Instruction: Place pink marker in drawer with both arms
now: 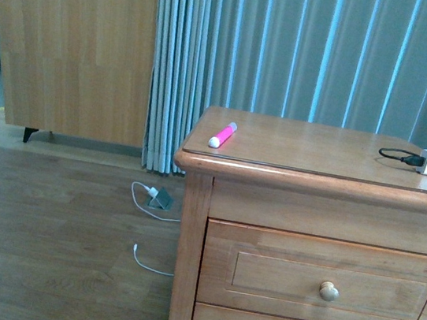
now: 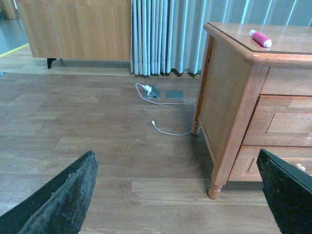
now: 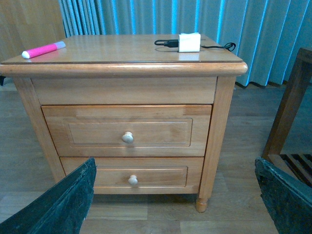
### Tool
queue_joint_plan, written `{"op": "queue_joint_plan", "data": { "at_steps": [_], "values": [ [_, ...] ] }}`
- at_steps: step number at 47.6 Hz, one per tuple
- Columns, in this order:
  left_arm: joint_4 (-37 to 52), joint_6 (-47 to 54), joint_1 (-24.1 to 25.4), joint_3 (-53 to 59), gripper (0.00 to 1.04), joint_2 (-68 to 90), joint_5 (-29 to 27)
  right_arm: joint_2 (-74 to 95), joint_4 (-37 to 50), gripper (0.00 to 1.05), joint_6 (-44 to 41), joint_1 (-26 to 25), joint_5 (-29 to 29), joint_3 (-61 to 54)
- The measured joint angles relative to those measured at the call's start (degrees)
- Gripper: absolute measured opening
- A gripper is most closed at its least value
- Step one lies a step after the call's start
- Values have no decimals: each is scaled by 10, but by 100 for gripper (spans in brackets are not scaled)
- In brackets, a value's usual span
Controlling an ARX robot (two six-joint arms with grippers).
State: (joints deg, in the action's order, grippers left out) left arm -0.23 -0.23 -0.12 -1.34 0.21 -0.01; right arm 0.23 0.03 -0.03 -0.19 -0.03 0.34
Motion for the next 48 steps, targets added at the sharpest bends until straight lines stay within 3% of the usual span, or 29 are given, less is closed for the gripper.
{"op": "queue_joint_plan", "data": {
  "at_steps": [48],
  "values": [
    [0, 0, 0, 0, 99, 0, 0, 0, 0, 96, 0, 0, 0, 0]
  ]
}}
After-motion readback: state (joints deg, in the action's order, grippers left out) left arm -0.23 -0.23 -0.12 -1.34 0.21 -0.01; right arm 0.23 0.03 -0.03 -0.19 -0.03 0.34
